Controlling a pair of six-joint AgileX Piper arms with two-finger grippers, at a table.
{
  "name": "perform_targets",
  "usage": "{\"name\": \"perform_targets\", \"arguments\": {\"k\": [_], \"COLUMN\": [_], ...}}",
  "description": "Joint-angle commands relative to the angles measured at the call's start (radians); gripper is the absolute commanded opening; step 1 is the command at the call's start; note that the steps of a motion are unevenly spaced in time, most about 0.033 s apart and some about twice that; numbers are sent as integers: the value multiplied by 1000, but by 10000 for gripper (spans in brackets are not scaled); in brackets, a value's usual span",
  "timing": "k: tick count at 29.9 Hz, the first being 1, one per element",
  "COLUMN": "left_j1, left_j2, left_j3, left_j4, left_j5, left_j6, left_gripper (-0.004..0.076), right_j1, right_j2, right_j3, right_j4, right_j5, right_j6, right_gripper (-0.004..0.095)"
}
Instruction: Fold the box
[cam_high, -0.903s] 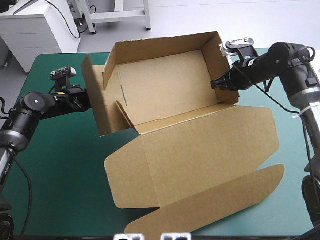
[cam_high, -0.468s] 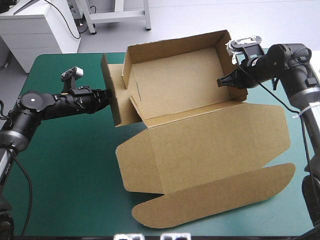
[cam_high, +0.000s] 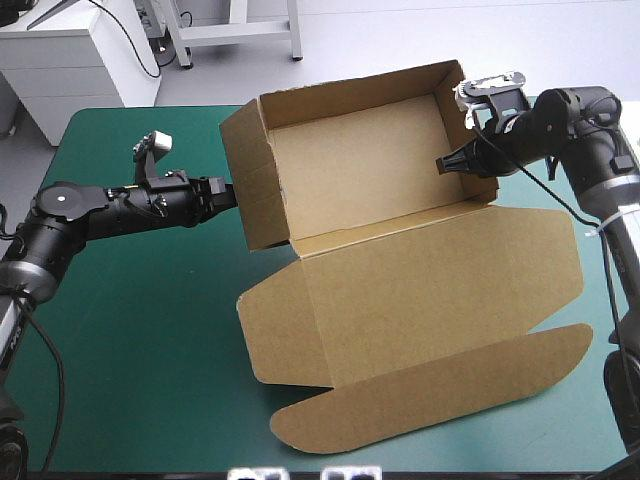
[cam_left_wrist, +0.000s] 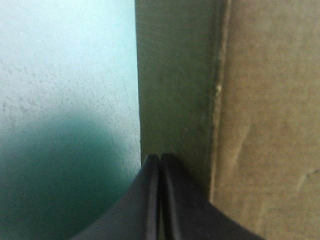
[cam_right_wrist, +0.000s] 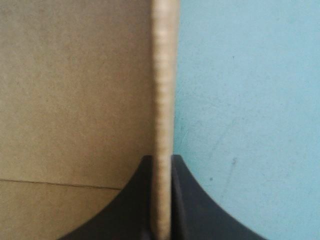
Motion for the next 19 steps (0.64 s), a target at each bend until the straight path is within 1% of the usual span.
{"name": "perform_targets", "arguments": {"k": [1, 4, 6, 9, 13, 16, 17, 19], "left_j1": [-8, -8, -8, -8, -8, -8, -8, -8], "left_j2": [-32, -32, -32, -32, -32, -32, -32, -32], "left_j3": [-36, -36, -38, -52, -66, -66, -66, -66], "left_j4": [-79, -103, -126, -129, -149, -161, -161, -161], "left_j5": [24, 28, 31, 31, 48, 48, 50, 56], "left_j6": [9, 11, 16, 49, 64, 66, 66, 89], "left_gripper": [-8, -5, 22, 111, 282, 393, 413, 421], "right_j1": [-2, -2, -2, -2, -2, -2, -2, -2], "right_j2": [-43, -43, -43, -43, -43, -43, -43, -43], "right_j3": [-27, -27, -27, -27, -27, -27, -27, -27], "right_j4": [20, 20, 20, 20, -5, -5, -5, -5], "right_j5": [-42, -42, -37, -27, -8, -6, -3, -1], "right_j6": [7, 12, 14, 14, 15, 15, 15, 15], "right_gripper": [-12, -12, -12, -12, -12, -12, -12, -12]}}
